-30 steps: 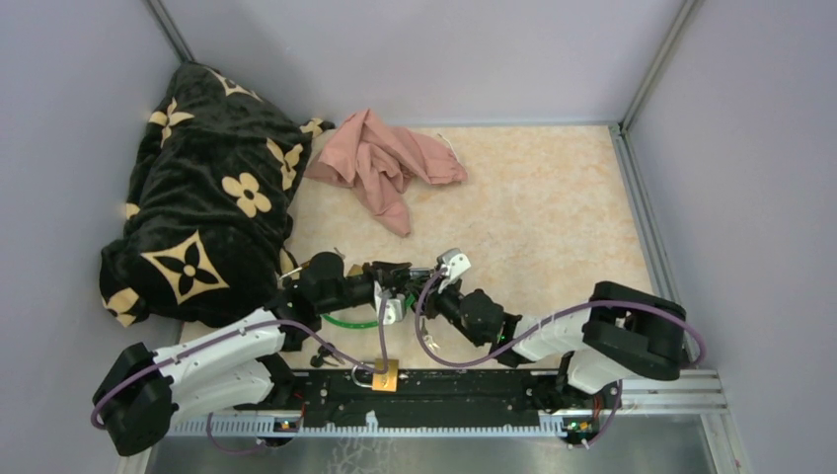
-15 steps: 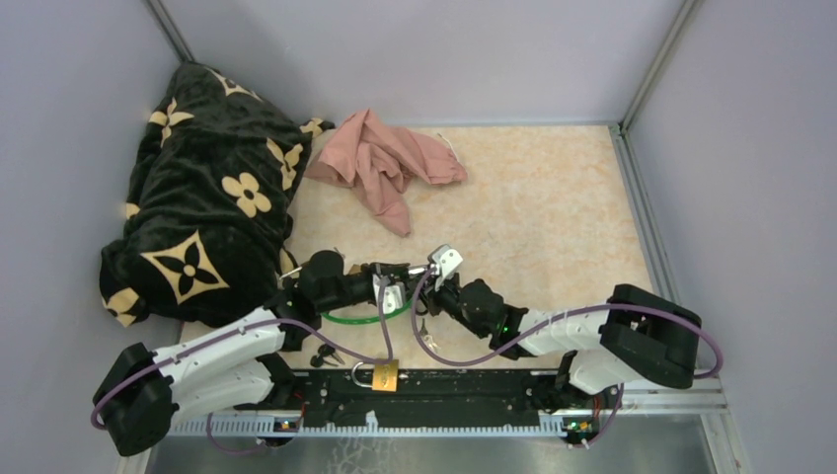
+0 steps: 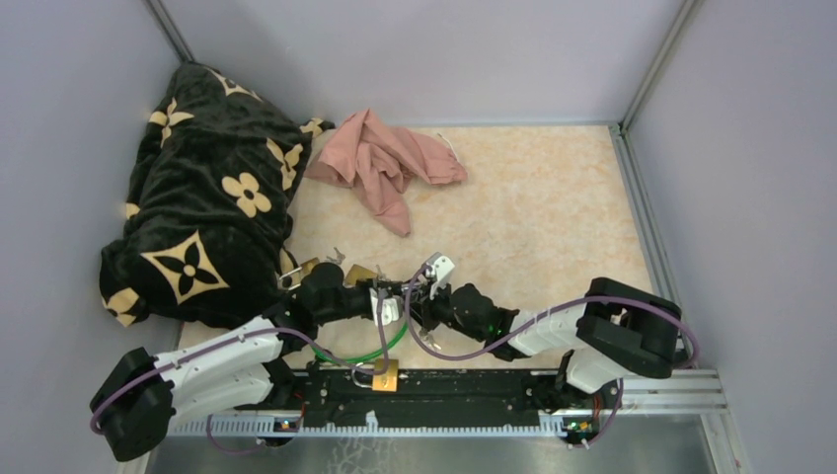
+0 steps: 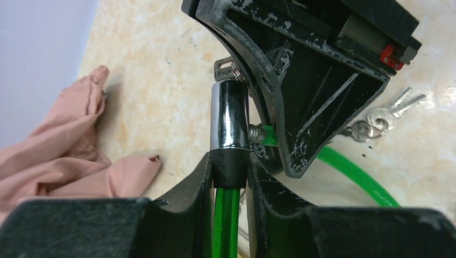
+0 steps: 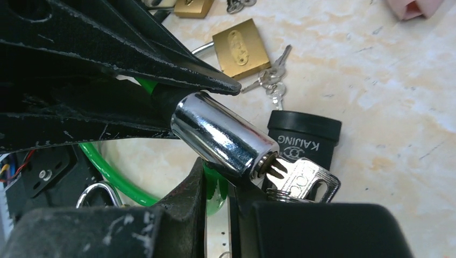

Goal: Lock with the key
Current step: Lock the lock.

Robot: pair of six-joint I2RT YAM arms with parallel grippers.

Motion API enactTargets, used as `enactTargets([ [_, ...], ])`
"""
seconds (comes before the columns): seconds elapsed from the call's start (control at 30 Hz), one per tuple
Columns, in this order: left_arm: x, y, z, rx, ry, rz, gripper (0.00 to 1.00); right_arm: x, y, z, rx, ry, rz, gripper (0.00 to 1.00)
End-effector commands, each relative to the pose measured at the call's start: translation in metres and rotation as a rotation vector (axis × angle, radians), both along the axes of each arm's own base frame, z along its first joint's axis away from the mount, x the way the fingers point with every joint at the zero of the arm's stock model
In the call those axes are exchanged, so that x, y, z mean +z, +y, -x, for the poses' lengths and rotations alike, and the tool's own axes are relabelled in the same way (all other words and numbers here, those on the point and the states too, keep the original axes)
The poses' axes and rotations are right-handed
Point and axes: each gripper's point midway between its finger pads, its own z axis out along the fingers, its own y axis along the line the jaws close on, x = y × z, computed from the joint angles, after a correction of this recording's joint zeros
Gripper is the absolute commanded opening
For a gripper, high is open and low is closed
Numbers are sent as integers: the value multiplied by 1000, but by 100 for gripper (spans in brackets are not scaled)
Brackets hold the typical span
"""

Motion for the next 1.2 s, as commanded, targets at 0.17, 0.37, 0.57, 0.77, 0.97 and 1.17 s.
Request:
enactTargets([
  [0.17,-78,29,59,-77,304,-189,0,81,32,7,80,-71,-299,5],
  [0.37,-77,29,61,-82,305,-182,0,78,34,11,98,-50,-279,14],
  [0.57,-68,25,46,-76,205,-174,0,79,31,10,91,-55,-257,25],
  [0.77,-64,24,39,-76,157,-175,0,67,26,25,153,3,-183,41],
  [0.97,-63,24,39,-74,160,-168,0,45,5,46,192,118,-46,49],
  [1.17,-62,22,38,-79,147,-167,0,74,-16,56,273,152,-16,56],
])
